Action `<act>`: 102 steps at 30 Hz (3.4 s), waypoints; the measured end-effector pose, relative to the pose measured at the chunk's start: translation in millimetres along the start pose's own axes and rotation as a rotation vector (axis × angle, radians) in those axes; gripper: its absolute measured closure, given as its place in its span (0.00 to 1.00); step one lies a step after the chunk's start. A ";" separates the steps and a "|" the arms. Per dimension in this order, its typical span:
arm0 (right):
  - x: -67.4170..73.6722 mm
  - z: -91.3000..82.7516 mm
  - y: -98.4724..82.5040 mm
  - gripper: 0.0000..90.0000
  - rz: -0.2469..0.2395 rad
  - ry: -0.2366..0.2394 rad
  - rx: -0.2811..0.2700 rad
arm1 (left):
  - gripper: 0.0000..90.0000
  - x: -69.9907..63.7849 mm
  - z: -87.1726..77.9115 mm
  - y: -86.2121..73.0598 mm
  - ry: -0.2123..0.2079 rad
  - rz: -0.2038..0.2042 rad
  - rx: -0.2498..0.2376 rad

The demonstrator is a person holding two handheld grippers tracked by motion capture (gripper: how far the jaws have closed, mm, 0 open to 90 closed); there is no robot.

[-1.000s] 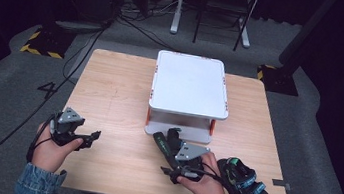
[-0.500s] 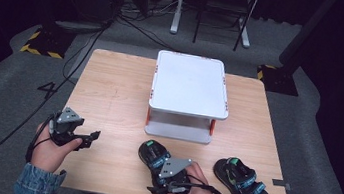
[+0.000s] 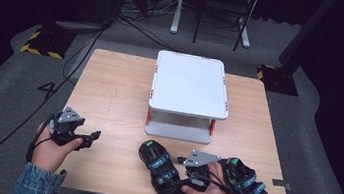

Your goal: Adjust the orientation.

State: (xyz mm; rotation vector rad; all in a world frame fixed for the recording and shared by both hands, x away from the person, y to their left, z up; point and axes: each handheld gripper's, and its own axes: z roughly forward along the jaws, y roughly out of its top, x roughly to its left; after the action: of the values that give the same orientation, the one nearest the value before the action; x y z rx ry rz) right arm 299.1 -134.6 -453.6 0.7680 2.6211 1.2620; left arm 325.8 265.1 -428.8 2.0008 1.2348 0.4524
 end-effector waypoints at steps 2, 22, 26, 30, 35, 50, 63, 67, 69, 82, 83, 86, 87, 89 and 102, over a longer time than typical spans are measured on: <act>2.6 2.3 -0.9 0.16 0.003 -0.007 0.008 | 0.28 0.4 0.4 -0.2 -0.001 0.001 0.001; -2.0 13.8 0.5 0.35 -0.094 0.022 0.043 | 0.28 -0.5 2.5 -0.6 -0.002 0.005 0.007; -2.1 12.5 7.3 0.36 -0.133 0.055 0.003 | 0.28 -1.4 1.4 -2.9 -0.001 0.002 0.013; 4.2 12.2 15.8 0.36 -0.204 0.142 -0.029 | 0.28 0.1 -3.0 -7.0 0.007 -0.007 0.011; 8.6 21.5 24.6 0.35 -0.308 0.242 0.001 | 0.28 1.1 -8.8 -12.4 0.023 -0.021 0.010; -30.3 28.0 20.9 0.30 -0.230 0.096 0.097 | 0.28 0.9 -11.3 -15.9 0.030 -0.023 0.015; -62.6 11.3 10.2 0.40 -0.136 -0.232 0.105 | 0.28 -3.4 -7.8 -14.0 0.015 -0.012 0.021; -66.9 12.0 6.5 0.38 -0.089 -0.197 0.083 | 0.28 -5.2 -5.6 -12.8 0.011 -0.004 0.024; -63.3 9.5 9.0 0.37 -0.093 -0.187 0.060 | 0.28 -5.8 -4.6 -12.5 0.006 -0.001 0.025; -47.9 -18.7 13.1 0.35 -0.073 -0.138 -0.016 | 0.29 -23.7 5.3 -1.4 -0.063 0.056 0.026; -46.8 -21.7 13.2 0.35 -0.066 -0.129 -0.029 | 0.29 -26.1 6.7 -0.2 -0.073 0.060 0.026; -43.4 -26.0 13.2 0.36 -0.044 -0.098 -0.048 | 0.29 -29.4 9.2 2.2 -0.086 0.072 0.026; -41.4 -26.9 13.4 0.37 -0.039 -0.081 -0.054 | 0.29 -30.7 10.3 3.3 -0.092 0.074 0.030; -36.7 -27.3 14.4 0.37 -0.036 -0.052 -0.059 | 0.29 -32.6 12.9 4.6 -0.097 0.083 0.032; -23.1 9.6 24.4 0.38 -0.074 0.030 -0.067 | 0.29 -35.3 14.3 2.0 -0.107 0.079 0.039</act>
State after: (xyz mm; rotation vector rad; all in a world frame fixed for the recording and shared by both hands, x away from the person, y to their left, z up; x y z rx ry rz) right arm 331.6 -126.8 -443.4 0.6396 2.5903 1.3435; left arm 319.1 227.9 -434.2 2.0845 1.1098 0.3567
